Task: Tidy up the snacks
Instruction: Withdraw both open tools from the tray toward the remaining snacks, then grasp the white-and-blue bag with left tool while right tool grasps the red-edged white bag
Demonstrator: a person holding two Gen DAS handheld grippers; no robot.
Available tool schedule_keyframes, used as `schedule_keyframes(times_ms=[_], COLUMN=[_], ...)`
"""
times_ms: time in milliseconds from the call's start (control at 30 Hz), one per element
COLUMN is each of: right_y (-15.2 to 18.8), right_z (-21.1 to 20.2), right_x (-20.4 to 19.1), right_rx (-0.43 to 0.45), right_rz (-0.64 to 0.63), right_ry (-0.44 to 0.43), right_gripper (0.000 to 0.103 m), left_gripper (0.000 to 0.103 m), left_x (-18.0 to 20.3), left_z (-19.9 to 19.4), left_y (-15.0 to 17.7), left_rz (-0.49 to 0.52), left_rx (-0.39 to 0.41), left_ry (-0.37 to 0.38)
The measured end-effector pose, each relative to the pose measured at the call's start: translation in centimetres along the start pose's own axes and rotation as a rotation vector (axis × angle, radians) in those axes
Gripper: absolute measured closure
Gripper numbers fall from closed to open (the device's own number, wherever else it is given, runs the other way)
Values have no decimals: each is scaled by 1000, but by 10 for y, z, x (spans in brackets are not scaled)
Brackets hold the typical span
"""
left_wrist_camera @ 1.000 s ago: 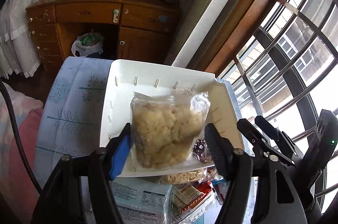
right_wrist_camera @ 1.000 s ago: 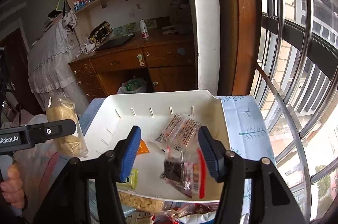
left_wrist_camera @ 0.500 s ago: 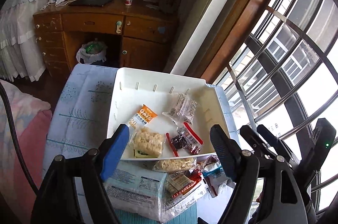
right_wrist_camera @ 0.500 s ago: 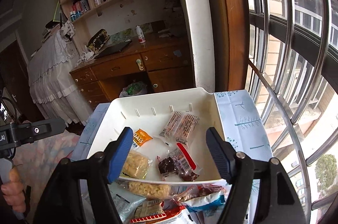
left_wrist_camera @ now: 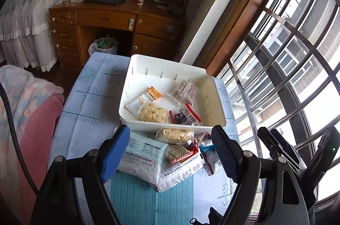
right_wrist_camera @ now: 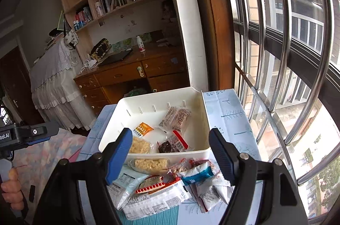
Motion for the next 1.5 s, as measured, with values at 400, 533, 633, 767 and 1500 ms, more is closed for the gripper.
schedule_keyframes(times_ms=[400,533,633,767,1500], right_y=[36,49,59,77,163], right_z=[-37,-41,-40,-33,44], right_x=[13,18,23,36,38], right_rx=[-84,-132,-171,-240,-635], right_rz=[74,129,185,312,665], right_ry=[-4,-9,8,11,66], right_gripper=[28,28,28,28,28], left_gripper=[25,25,25,25,22], left_x=[-24,-36,-44,-60,-122], left_z=[-41,-50,-52,-48,59], left_y=[51,62,67,81,124], left_rz=[-93,-127,-152,-227,-642], left_rx=[-39,-55,-71,-117,-418], left_ry=[-49,-65,-59,-46,1])
Point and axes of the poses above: each gripper's, at about its wrist camera, not at the fingertips, and z roughly the way its jaws point, x to its right, y to its underside, the point moved 4 cm from there along z, roughly the way its jaws point, and after that the axes turned 11 degrees about x, right-handed, at the moved point
